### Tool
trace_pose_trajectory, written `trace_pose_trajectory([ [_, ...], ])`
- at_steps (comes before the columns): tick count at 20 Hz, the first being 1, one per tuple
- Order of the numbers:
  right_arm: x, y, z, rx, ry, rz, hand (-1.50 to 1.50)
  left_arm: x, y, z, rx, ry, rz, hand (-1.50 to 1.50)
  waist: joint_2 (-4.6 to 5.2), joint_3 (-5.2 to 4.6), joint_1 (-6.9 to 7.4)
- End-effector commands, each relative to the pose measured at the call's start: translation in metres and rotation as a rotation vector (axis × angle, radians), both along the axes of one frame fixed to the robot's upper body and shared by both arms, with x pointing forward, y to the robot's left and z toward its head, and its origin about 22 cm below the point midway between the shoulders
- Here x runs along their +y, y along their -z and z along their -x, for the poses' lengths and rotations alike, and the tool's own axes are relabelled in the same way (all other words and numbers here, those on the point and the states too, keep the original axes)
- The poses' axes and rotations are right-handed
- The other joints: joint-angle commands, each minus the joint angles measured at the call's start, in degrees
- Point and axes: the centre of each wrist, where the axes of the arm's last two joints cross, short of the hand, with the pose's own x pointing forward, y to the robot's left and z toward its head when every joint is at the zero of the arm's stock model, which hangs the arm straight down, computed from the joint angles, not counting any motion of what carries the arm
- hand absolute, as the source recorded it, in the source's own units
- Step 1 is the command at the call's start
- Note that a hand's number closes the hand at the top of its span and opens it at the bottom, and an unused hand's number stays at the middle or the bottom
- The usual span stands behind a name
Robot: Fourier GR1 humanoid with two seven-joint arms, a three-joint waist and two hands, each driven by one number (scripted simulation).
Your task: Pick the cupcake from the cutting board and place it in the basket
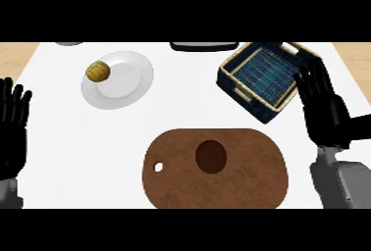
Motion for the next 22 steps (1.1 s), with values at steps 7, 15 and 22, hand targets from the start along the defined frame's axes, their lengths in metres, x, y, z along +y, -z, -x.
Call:
trace_pose_trajectory([
  [7, 0.039, 0.0, 0.026, -0.203, -0.077, 0.544, 1.5, -0.035, 0.013, -0.012, 0.144, 0.374, -0.22, 0.0, 0.75, -0.5, -0.11],
  [15, 0.171, 0.058, 0.047, -0.114, 0.244, 0.542, -1.5, -0.051, 0.013, -0.025, 0.173, 0.441, -0.249, 0.0, 0.66, -0.28, 1.99],
  [22, 0.145, 0.068, 0.027, 0.032, 0.444, 0.831, -1.5, -0.042, 0.02, -0.02, 0.205, 0.403, -0.245, 0.0, -0.81, -0.91, -1.67],
])
